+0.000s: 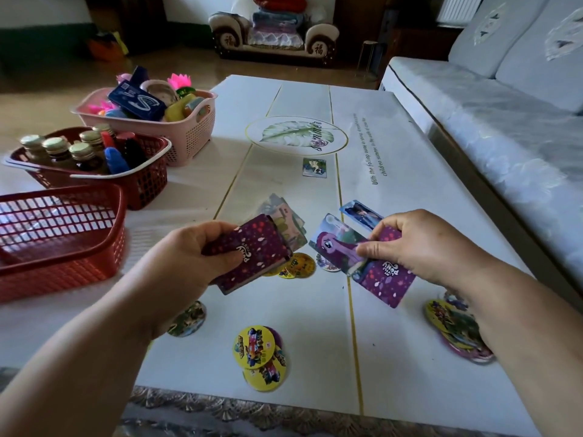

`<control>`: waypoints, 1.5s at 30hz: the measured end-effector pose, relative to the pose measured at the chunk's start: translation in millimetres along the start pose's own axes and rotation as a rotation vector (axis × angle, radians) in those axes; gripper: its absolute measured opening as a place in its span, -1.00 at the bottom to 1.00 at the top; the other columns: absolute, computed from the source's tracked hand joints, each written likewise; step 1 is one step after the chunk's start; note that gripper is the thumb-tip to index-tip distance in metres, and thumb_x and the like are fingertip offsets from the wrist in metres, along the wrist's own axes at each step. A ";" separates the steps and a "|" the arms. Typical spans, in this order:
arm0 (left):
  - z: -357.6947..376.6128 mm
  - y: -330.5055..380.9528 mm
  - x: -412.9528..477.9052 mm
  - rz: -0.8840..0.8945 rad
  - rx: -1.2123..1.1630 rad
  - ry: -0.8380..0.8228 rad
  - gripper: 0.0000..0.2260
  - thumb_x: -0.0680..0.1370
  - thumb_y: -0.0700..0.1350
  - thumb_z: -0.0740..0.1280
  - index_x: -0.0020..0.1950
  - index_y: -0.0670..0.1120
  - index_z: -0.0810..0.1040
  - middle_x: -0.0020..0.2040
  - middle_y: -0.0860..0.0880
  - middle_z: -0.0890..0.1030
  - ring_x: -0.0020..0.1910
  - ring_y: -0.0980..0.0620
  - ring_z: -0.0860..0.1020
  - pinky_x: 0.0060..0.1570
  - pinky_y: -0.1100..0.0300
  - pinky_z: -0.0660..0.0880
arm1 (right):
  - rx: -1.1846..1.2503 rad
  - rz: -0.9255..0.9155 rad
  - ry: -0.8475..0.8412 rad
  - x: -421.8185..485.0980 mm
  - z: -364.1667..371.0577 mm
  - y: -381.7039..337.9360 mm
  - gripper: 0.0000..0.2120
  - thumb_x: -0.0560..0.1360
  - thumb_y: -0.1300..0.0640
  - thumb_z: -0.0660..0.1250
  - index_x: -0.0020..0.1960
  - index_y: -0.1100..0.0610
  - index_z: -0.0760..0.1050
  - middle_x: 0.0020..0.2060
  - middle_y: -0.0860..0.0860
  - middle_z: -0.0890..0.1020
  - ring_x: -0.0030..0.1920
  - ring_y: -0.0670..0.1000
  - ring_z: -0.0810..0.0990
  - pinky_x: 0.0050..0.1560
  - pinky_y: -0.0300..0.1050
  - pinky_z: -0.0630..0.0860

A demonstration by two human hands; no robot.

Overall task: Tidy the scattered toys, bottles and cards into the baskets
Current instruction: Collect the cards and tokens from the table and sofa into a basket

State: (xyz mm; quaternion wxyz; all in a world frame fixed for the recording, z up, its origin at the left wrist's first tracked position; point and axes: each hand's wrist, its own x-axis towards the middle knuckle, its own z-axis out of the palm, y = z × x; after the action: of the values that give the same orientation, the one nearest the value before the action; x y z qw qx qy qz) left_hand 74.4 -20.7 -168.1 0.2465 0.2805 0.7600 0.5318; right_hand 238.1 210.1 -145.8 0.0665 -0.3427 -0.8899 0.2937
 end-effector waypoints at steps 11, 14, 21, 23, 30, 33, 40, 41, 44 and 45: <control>-4.5 -2.2 -3.7 -0.107 -0.449 -0.221 -0.56 0.38 -0.27 0.31 0.27 -0.11 0.54 0.06 -0.17 0.69 -0.09 -0.05 0.66 -0.15 0.15 0.64 | 0.099 -0.081 -0.116 1.0 3.1 -18.7 -0.81 0.50 -0.09 0.37 -0.07 0.03 0.57 -0.23 -0.02 0.68 -0.20 -0.06 0.65 -0.29 -0.18 0.48; -6.8 -2.7 -6.6 -0.087 -0.370 -0.228 -0.62 0.38 -0.28 0.32 0.18 -0.14 0.60 0.01 -0.16 0.70 -0.12 -0.05 0.65 -0.17 0.17 0.62 | 0.124 -0.111 -0.131 0.1 4.9 -20.3 -0.76 0.47 -0.15 0.37 -0.09 0.03 0.61 -0.23 -0.02 0.69 -0.17 -0.03 0.66 -0.18 -0.08 0.55; -4.3 1.3 -11.0 -0.059 -0.123 -0.329 -0.68 0.50 -0.36 0.37 0.16 -0.02 0.61 -0.01 -0.10 0.72 -0.07 0.02 0.68 -0.09 0.23 0.62 | 0.240 -0.204 -0.244 -0.2 3.4 -36.5 -0.73 0.32 -0.17 0.45 -0.17 0.02 0.67 -0.29 -0.04 0.70 -0.27 -0.09 0.62 -0.17 -0.15 0.49; -4.3 1.5 -10.9 -0.056 -0.047 -0.338 -0.67 0.53 -0.35 0.35 0.18 0.01 0.60 0.01 -0.07 0.72 0.02 -0.05 0.67 0.02 0.18 0.61 | 0.207 -0.226 -0.254 1.0 4.3 -40.5 -0.78 0.36 -0.14 0.47 -0.18 0.01 0.67 -0.30 -0.04 0.69 -0.27 -0.10 0.61 -0.15 -0.08 0.52; -12.9 0.4 -10.6 -0.002 0.245 -0.090 -0.64 0.52 -0.28 0.39 0.00 0.24 0.60 -0.13 0.13 0.72 -0.13 0.11 0.69 0.07 0.02 0.60 | 0.000 -0.289 0.064 11.0 -4.0 -31.8 -0.73 0.43 -0.11 0.42 -0.22 0.09 0.62 -0.38 0.01 0.63 -0.36 -0.05 0.55 -0.29 -0.13 0.43; -16.2 -0.7 -11.4 -0.002 0.293 -0.037 -0.75 0.52 -0.24 0.40 -0.07 0.14 0.63 -0.19 0.12 0.72 -0.19 0.09 0.68 0.02 -0.01 0.62 | 0.009 -0.288 0.140 11.0 -3.3 -27.6 -0.73 0.42 -0.15 0.42 -0.24 0.05 0.60 -0.38 0.02 0.62 -0.35 -0.02 0.55 -0.32 -0.13 0.43; -12.8 0.9 -12.3 0.000 0.267 -0.016 -0.85 0.54 -0.20 0.39 -0.09 0.07 0.62 -0.33 0.09 0.68 -0.41 0.19 0.60 -0.23 0.23 0.54 | -0.048 -0.296 0.310 11.6 -0.3 -26.9 -0.71 0.44 -0.14 0.41 -0.20 0.09 0.58 -0.42 -0.01 0.58 -0.38 -0.02 0.50 -0.32 -0.12 0.42; -13.2 1.3 -12.4 0.007 0.245 -0.021 -0.83 0.54 -0.21 0.39 -0.08 0.07 0.62 -0.30 0.10 0.69 -0.37 0.19 0.62 -0.23 0.24 0.55 | -0.063 -0.297 0.324 10.5 0.2 -28.2 -0.75 0.45 -0.11 0.42 -0.18 0.08 0.59 -0.41 -0.03 0.58 -0.36 -0.04 0.52 -0.32 -0.13 0.43; -10.9 4.1 -13.1 0.088 0.213 -0.013 -0.77 0.53 -0.22 0.39 -0.05 0.14 0.62 -0.18 0.14 0.71 -0.21 0.18 0.65 -0.10 0.20 0.57 | 0.073 -0.301 0.199 3.4 7.1 -33.5 -0.88 0.45 0.00 0.46 -0.15 0.05 0.61 -0.37 -0.03 0.65 -0.34 -0.09 0.62 -0.31 -0.19 0.53; -8.7 5.8 -13.4 0.125 0.185 -0.001 -0.73 0.52 -0.24 0.40 -0.02 0.17 0.61 -0.14 0.15 0.71 -0.17 0.17 0.66 -0.07 0.18 0.58 | 0.181 -0.306 0.132 -1.2 11.5 -36.2 -0.90 0.43 0.03 0.48 -0.16 0.05 0.62 -0.36 -0.03 0.67 -0.34 -0.09 0.64 -0.30 -0.21 0.55</control>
State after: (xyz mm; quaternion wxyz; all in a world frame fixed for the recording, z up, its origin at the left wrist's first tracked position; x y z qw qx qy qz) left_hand 79.1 -34.2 -158.8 0.1863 0.3491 0.7868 0.4737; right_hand 214.7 182.3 -134.5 0.1991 -0.2143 -0.8953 0.3359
